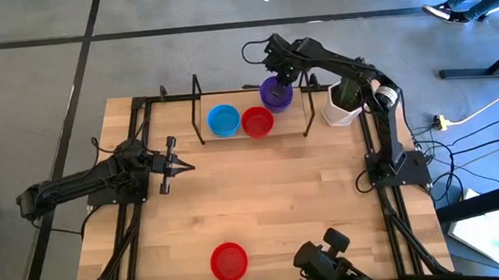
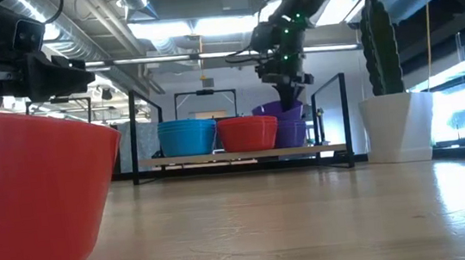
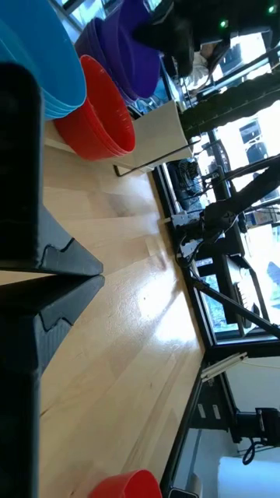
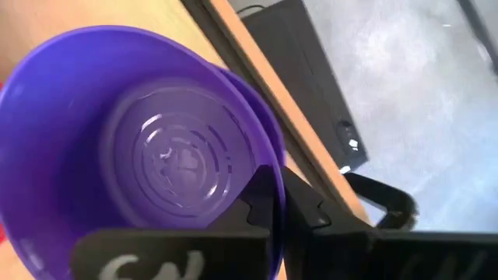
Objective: Pick & Place Mini bowls
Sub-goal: Stack the purple bowl on the purple bowl on the shelf
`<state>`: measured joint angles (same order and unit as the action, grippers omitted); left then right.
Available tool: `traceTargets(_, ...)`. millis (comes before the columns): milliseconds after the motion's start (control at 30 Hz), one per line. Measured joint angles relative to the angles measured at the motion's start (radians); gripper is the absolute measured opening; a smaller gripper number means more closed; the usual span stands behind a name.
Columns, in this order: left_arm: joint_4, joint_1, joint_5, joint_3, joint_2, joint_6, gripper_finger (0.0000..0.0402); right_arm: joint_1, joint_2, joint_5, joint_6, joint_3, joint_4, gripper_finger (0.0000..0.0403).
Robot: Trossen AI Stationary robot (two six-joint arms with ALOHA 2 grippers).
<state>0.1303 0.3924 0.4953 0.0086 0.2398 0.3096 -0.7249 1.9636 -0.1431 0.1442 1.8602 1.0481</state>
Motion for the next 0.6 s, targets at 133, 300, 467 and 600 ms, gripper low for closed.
traceTargets(133, 0.0, 0.0, 0.0, 0.0, 0.0, 0.0, 0.0006, 0.0, 0.0, -0.019, 0.013, -0.011, -0.011, 0.0014)
traceTargets(300, 0.0, 0.0, 0.0, 0.0, 0.0, 0.0, 0.0006, 0.0, 0.0, -0.022, 0.018, -0.012, -0.011, 0.0054)
traceTargets(467, 0.0, 0.0, 0.0, 0.0, 0.0, 0.0, 0.0006, 0.0, 0.0, -0.022, 0.017, -0.012, -0.026, 0.0106)
traceTargets(600, 0.0, 0.0, 0.0, 0.0, 0.0, 0.0, 0.0006, 0.0, 0.0, -0.022, 0.014, 0.017, -0.028, 0.0139)
